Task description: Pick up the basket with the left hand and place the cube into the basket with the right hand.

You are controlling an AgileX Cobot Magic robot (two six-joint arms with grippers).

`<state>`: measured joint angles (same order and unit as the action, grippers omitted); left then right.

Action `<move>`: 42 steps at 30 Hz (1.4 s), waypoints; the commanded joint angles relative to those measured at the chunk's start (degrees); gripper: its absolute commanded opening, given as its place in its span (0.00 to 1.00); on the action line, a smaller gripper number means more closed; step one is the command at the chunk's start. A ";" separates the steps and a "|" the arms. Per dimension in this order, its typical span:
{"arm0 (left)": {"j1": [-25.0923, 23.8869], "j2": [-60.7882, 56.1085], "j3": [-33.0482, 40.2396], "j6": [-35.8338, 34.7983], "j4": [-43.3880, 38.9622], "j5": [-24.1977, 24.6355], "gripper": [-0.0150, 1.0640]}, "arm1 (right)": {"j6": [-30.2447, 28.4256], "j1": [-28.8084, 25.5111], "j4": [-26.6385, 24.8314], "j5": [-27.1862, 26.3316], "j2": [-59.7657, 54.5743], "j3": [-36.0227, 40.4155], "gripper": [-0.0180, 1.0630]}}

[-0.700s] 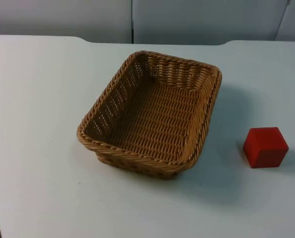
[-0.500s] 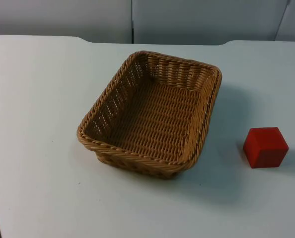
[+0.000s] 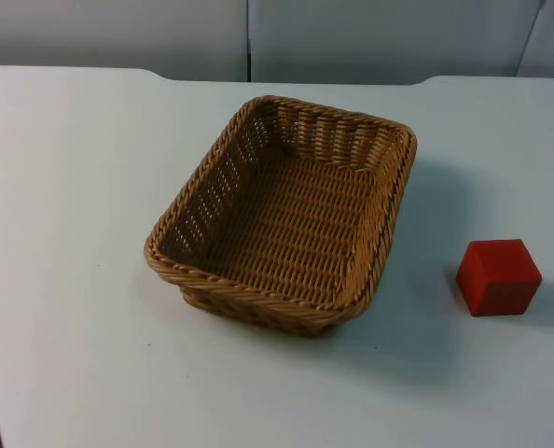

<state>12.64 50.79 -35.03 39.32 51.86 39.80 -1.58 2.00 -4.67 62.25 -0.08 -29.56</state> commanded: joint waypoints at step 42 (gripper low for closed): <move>4.01 75.37 -45.69 6.69 -10.15 -4.81 0.62 | 0.10 -0.21 -0.10 -0.43 0.08 0.46 0.01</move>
<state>16.10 125.58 -80.27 46.27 40.55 35.60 -1.58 2.00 -4.67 62.25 -0.08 -29.56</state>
